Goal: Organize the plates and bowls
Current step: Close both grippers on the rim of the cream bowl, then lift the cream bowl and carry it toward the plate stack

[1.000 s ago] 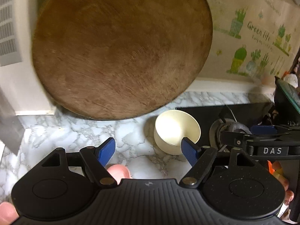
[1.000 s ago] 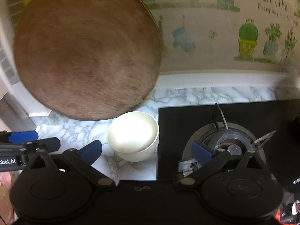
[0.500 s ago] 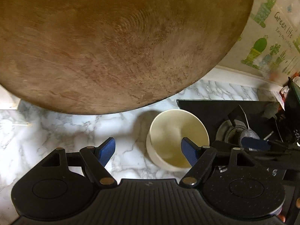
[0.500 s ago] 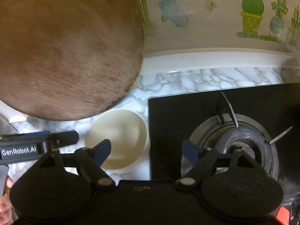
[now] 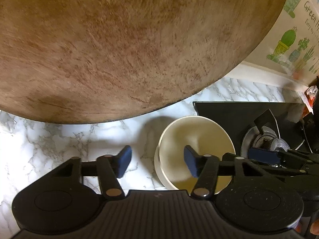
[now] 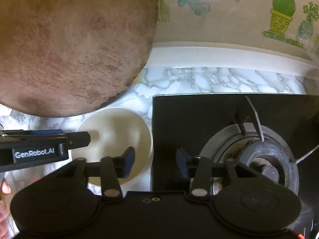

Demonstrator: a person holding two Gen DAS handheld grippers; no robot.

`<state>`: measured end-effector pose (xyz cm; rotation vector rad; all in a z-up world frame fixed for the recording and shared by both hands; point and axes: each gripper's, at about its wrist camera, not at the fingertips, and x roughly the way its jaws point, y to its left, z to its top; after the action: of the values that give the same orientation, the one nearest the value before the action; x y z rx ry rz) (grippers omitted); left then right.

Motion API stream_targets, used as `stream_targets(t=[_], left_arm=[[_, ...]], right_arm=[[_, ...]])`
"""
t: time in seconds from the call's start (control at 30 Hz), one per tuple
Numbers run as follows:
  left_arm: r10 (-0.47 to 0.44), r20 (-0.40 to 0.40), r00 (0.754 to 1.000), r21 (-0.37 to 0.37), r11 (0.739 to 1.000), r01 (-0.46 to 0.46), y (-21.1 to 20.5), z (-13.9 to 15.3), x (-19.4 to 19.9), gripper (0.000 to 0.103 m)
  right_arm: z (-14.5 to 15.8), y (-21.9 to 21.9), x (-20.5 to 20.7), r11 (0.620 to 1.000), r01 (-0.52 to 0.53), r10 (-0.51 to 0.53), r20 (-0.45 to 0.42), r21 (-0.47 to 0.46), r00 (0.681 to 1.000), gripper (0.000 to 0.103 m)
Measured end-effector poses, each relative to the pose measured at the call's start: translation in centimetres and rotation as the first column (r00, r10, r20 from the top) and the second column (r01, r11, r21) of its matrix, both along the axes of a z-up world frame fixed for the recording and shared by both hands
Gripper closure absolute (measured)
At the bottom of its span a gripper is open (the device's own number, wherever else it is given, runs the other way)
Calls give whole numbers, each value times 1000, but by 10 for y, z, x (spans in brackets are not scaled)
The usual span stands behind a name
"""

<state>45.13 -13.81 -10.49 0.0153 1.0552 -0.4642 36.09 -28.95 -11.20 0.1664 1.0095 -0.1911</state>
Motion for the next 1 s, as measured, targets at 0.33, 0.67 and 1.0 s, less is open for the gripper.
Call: stream_targets(t=[0.33, 0.67, 1.0], left_arm=[[-17, -39, 999, 13, 1000, 17, -5, -18, -1, 86], [-30, -18, 999, 35, 999, 31, -7, -17, -8, 92], [-31, -3, 1000, 47, 998, 31, 6, 5, -30, 92]], right_arm=[[-8, 4, 4, 999, -8, 8, -17, 31, 1000, 86], [-7, 8, -1, 999, -1, 1, -5, 35, 1000, 92], [16, 23, -26, 999, -2, 2, 6, 39, 1000, 92]])
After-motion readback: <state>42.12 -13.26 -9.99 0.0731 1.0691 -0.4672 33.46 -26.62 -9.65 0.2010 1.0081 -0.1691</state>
